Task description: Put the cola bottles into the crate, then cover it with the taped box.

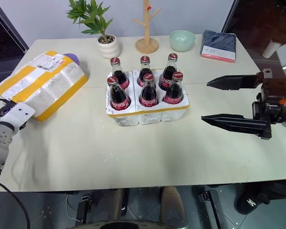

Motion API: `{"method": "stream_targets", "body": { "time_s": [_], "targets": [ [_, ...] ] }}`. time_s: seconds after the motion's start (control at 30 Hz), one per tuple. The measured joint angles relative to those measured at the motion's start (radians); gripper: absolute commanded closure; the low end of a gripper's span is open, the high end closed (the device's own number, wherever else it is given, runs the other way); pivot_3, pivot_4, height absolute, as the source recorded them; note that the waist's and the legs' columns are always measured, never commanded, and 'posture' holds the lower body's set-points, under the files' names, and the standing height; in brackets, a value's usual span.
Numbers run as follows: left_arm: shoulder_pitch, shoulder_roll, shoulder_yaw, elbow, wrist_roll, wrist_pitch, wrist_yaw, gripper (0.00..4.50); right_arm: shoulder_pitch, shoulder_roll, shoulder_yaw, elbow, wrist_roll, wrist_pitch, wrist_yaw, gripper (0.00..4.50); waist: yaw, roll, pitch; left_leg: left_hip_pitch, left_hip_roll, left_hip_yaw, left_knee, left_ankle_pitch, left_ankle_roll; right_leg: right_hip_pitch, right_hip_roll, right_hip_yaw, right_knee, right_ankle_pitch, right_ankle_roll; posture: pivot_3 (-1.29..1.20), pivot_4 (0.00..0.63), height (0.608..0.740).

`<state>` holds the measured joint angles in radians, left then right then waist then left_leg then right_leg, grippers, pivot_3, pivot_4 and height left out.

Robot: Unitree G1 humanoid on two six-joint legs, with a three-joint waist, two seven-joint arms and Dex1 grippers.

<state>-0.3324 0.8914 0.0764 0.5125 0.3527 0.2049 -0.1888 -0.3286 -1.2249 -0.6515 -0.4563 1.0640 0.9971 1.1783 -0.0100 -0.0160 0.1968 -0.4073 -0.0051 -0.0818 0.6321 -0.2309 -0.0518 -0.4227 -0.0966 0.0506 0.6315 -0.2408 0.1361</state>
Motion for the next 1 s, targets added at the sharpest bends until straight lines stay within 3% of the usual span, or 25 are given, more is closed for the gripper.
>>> {"method": "stream_targets", "body": {
  "time_s": [0.03,0.37,0.6,0.8,1.0],
  "targets": [
    [-0.009,0.003,-0.001,0.004,0.008,0.001,0.009,3.27,0.002,0.000,0.000,0.000,0.000,-0.001,-0.004,0.00,0.001,0.000,0.000,0.000,0.000,0.000,0.000,0.000,0.000,0.000,0.000,0.000,0.000,0.000,0.000,0.00,0.150,0.739],
    [-0.042,0.031,-0.003,-0.031,0.005,-0.007,-0.010,3.27,0.017,0.000,0.010,0.031,-0.024,-0.030,-0.020,0.00,0.002,-0.001,-0.002,-0.001,0.000,0.000,0.001,0.000,0.000,0.000,0.000,0.000,0.000,0.000,0.000,0.00,0.150,0.739],
    [-0.236,0.053,-0.008,-0.188,-0.019,-0.059,-0.074,3.27,0.010,0.000,0.045,0.046,-0.038,-0.055,-0.043,0.00,-0.001,-0.003,-0.002,-0.001,0.000,-0.001,0.001,0.000,0.000,0.000,0.000,-0.001,0.000,0.001,0.001,0.00,0.150,0.739],
    [-0.437,-0.022,-0.050,-0.389,-0.109,-0.070,-0.238,3.27,0.011,0.009,0.071,0.048,-0.056,-0.086,-0.067,0.00,-0.002,-0.003,-0.002,-0.002,0.000,0.000,0.001,0.000,0.000,0.000,0.000,0.000,-0.001,0.001,0.003,0.00,0.150,0.739],
    [-0.485,-0.023,-0.143,-0.564,-0.181,-0.051,-0.480,3.27,0.035,0.031,0.085,0.049,-0.080,-0.103,-0.087,0.00,-0.015,-0.002,-0.001,-0.001,0.000,0.000,0.000,0.000,0.000,0.000,0.001,0.000,0.000,0.001,0.003,0.00,0.150,0.739]
  ]
}}
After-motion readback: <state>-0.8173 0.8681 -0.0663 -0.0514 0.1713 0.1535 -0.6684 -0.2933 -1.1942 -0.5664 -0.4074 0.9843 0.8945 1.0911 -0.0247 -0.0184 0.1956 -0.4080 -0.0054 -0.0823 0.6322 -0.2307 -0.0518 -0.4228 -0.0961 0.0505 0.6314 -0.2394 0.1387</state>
